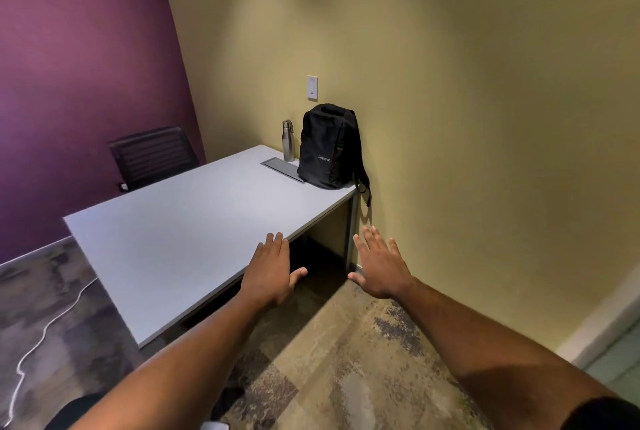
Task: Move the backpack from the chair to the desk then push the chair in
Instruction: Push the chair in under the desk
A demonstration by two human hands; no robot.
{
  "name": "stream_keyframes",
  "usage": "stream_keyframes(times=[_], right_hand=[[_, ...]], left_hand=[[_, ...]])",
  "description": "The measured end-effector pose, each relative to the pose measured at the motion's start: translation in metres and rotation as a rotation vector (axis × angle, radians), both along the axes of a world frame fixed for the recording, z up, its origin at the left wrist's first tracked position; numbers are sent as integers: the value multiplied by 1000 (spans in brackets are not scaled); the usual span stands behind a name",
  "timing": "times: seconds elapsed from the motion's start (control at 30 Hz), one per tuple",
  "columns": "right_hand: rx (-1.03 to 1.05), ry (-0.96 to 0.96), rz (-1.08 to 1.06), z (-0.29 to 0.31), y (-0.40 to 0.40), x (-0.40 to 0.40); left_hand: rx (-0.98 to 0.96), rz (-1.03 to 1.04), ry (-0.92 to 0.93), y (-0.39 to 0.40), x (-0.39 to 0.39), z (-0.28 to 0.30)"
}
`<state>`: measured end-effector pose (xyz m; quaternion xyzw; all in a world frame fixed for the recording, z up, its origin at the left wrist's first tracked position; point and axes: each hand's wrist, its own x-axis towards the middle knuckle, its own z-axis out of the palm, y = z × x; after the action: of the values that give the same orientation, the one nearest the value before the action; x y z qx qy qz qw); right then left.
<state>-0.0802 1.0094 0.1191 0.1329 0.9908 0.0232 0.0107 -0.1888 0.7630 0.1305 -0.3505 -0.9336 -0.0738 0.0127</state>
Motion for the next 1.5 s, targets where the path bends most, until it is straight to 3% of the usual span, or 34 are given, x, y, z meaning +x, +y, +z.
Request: stream_keyframes(times=[0.37, 0.73, 1.1, 1.5], right_hand=[[-38, 10, -114, -11, -114, 90], [-160, -30, -243, -37, -290, 168], [-229, 13, -217, -57, -400, 186], [-279, -69, -12, -78, -516, 206]], left_hand=[[-109, -90, -21, -102, 79, -16], [-248, -227, -41, -276, 120, -47], [-265, -111, -29, -397, 147, -45], [-264, 78, -99, -528, 211, -61]])
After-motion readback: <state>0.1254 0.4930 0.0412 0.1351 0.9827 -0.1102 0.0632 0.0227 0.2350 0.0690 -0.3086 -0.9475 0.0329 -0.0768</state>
